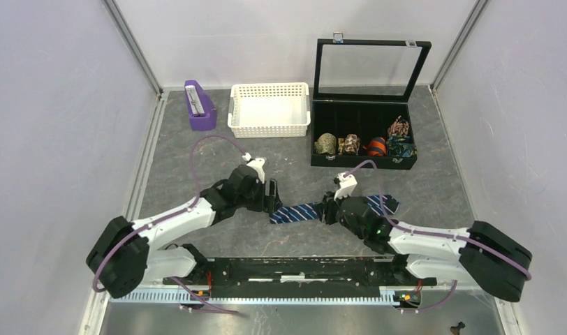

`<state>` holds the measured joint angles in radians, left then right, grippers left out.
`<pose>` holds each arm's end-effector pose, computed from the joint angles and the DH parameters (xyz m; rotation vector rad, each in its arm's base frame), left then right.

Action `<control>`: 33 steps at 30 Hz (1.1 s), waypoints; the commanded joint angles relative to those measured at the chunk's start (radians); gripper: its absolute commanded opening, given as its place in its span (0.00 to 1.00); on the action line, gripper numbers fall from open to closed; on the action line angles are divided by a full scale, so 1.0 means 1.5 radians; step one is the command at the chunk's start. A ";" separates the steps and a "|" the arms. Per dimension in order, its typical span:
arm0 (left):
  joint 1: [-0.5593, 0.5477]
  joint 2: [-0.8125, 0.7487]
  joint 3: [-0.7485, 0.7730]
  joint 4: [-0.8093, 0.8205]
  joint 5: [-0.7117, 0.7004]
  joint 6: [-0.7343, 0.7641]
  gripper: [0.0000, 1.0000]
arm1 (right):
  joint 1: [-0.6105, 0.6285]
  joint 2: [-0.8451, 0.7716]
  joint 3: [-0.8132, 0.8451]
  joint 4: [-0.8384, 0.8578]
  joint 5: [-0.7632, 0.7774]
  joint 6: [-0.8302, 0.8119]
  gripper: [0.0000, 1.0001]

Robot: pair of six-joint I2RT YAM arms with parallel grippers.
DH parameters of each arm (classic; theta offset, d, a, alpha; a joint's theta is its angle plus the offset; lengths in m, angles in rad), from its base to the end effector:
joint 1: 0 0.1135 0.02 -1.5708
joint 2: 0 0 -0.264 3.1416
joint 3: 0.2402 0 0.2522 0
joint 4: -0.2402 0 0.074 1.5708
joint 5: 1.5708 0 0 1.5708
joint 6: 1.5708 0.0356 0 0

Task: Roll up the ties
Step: Flatten out the tie at the center of the board.

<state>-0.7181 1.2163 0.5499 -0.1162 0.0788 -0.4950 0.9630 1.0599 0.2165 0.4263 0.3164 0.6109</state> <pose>0.1756 -0.1572 0.1796 0.3134 2.4361 -0.6617 0.1217 0.1556 0.1570 -0.1477 2.0305 0.7051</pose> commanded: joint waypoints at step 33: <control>-0.191 0.210 0.207 -0.218 -0.286 -0.300 0.88 | 0.020 0.124 -0.031 0.130 -0.041 0.012 0.28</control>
<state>-0.9977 1.5108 0.8204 -0.4828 -0.3035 -0.8997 0.9894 1.2320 0.1856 0.5632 0.2642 0.6170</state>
